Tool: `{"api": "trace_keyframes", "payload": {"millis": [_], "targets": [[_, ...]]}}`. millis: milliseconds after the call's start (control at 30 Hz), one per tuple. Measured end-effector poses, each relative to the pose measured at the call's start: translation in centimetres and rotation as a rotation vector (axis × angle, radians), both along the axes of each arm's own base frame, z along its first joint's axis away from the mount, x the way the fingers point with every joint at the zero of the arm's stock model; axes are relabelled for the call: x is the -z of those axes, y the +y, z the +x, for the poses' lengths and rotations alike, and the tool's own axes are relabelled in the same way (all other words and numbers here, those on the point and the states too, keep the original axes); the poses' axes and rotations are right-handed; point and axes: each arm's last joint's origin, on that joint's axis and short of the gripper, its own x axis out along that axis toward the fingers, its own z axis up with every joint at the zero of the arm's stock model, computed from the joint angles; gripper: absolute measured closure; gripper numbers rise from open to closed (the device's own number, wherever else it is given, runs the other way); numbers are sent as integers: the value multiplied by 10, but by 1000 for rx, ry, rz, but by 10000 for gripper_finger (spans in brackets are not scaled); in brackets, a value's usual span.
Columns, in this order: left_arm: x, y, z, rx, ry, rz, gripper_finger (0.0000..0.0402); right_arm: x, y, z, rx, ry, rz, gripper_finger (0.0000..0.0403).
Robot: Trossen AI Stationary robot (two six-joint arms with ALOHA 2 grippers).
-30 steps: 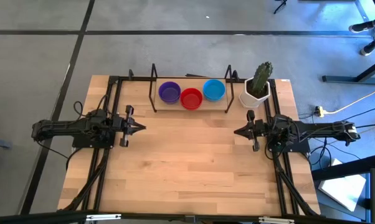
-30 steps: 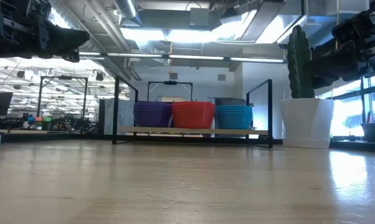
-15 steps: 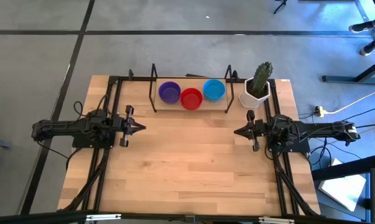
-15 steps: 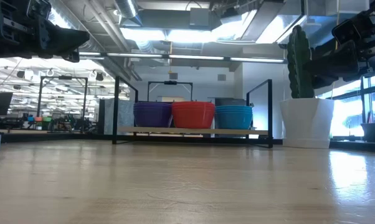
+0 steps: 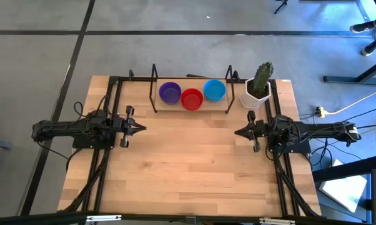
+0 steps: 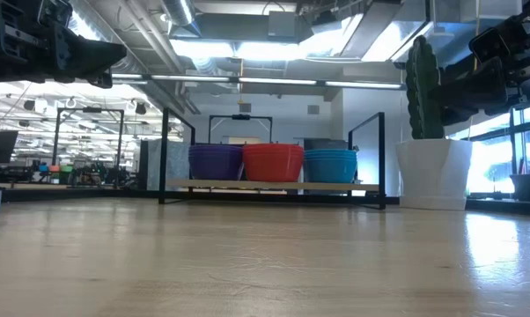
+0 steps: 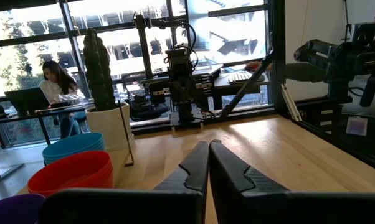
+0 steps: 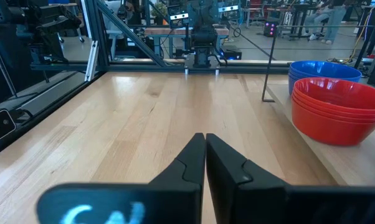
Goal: Pick & Place Mini bowls
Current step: Return to Home Position
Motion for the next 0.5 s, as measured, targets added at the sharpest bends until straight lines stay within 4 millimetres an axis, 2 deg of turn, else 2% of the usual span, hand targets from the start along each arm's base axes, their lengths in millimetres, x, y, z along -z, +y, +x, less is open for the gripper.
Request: {"api": "trace_keyframes", "payload": {"millis": [500], "targets": [[0, 0, 0, 0, 0, 0, 393, 0, 0, 0, 0, 0, 0, 386]]}}
